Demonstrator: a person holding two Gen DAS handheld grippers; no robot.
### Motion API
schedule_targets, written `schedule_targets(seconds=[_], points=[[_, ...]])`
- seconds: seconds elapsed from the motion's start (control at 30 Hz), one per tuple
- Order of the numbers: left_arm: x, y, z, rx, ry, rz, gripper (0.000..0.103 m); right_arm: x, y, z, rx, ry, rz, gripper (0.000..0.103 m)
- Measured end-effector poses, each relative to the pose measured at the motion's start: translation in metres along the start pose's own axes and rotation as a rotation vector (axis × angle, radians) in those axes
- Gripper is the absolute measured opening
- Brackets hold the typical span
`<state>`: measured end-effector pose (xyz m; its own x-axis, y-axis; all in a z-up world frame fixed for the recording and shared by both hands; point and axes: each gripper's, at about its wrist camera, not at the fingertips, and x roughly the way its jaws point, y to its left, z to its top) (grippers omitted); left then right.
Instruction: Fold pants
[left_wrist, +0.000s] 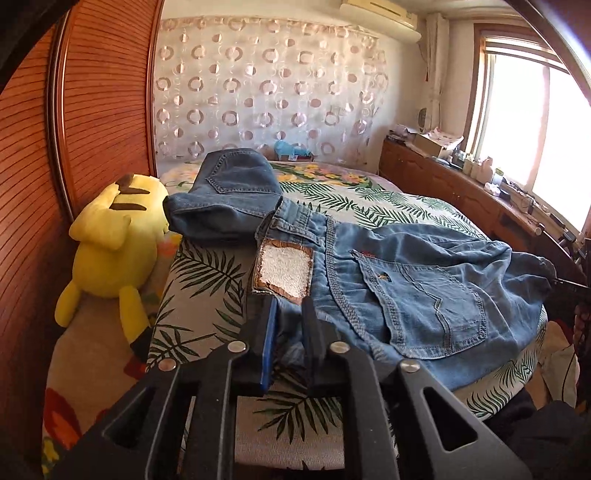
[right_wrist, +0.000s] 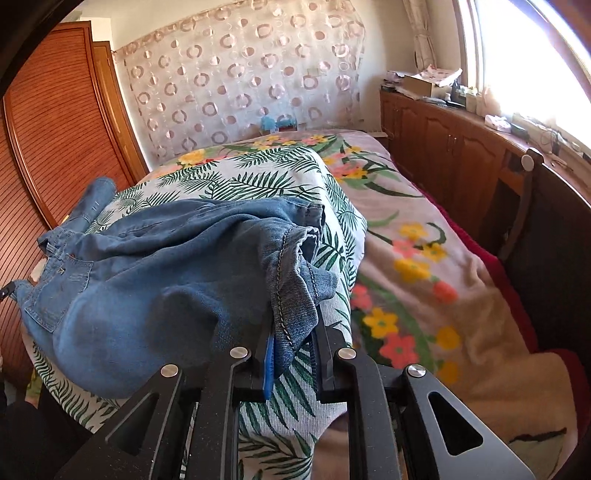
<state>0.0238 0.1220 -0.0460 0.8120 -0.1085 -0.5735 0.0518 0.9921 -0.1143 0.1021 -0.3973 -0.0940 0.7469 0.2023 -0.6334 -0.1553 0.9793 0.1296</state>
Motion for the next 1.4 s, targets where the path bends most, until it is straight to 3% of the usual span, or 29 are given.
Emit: schedule_targets(seconds=[0.13,0.27,0.33,0.63,0.9,1.17,1.4], points=[[-0.002,0.002,0.002,-0.007,-0.021,0.005,0.045,-0.006,0.007,-0.003,-0.015,-0.012,-0.014,0.021],[0.002,0.003,0.003,-0.012,-0.005,0.007,0.053,-0.018,0.006,-0.017,-0.023,-0.024,-0.041,0.027],[0.002,0.001,0.003,-0.013,-0.008,0.007,0.080,-0.028,0.006,-0.024,-0.020,-0.045,-0.049,0.028],[0.022,-0.013,0.008,-0.007,0.013,-0.040,0.083,-0.034,0.022,-0.027,-0.049,-0.098,-0.031,0.037],[0.049,-0.033,0.005,0.023,0.069,-0.084,0.083,-0.004,0.071,-0.009,-0.128,-0.115,0.088,0.042],[0.069,-0.041,-0.004,0.032,0.124,-0.091,0.083,0.051,0.134,0.010,-0.250,-0.033,0.213,0.042],[0.077,-0.045,-0.013,0.044,0.139,-0.069,0.083,0.090,0.180,0.024,-0.371,0.037,0.261,0.042]])
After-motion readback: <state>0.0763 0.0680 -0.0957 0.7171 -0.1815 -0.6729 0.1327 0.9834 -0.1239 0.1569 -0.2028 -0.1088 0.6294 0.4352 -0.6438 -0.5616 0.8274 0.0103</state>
